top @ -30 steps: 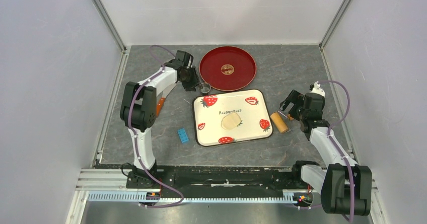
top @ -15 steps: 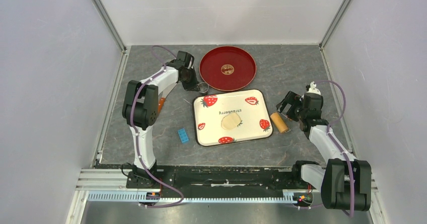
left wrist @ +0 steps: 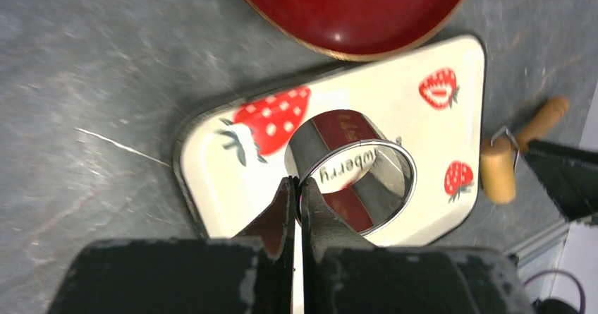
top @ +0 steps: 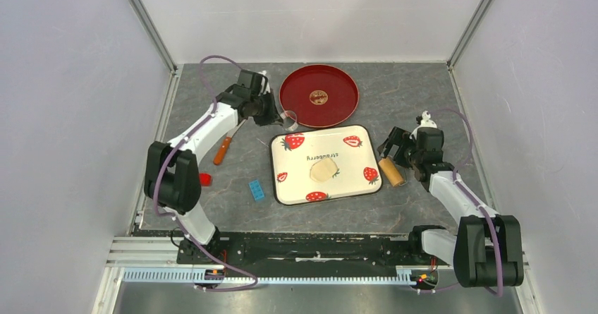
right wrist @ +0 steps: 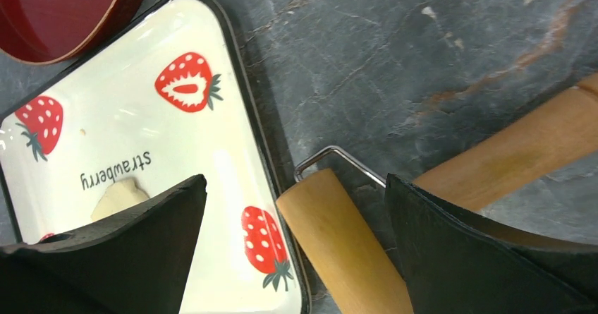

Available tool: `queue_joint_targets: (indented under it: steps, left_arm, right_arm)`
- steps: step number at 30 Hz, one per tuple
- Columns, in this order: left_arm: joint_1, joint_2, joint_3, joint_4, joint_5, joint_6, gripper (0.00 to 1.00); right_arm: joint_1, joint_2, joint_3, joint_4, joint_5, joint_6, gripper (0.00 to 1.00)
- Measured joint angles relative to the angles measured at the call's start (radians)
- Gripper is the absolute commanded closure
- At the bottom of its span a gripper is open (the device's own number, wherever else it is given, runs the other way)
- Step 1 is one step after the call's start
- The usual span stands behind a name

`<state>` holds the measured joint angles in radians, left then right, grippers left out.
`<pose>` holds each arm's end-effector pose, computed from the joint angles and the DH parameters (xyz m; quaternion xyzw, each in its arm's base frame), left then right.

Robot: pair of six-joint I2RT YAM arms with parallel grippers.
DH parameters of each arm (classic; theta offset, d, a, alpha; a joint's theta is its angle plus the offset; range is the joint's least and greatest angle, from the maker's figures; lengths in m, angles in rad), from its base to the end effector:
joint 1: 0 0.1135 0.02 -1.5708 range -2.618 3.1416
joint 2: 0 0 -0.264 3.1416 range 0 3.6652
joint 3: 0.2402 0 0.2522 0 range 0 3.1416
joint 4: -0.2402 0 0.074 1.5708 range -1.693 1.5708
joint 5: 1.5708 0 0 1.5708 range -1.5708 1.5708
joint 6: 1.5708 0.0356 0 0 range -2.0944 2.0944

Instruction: Roll out the dumpling wrappers from the dough

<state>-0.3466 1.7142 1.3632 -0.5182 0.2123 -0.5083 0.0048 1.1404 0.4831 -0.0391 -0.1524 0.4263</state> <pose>0.3535 -0.1357 0.2638 -0.0391 0.9337 -0.2322 0.2697 0.2242 0.0065 0.1812 0.1575 0.8901 0.1577 0.3977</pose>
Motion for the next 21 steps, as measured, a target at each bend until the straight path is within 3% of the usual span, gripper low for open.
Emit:
queue_joint_targets:
  steps: [12,21]
  left_arm:
    - [-0.313,-0.003,-0.117,0.027,0.001,-0.041,0.98]
    - [-0.395,0.056,-0.126,0.056,-0.050,-0.079,0.98]
  right_arm:
    - [0.057,0.036,0.025,0.001,-0.012,-0.009,0.02]
    - [0.057,0.037,0.026,0.001,-0.026,-0.028,0.02]
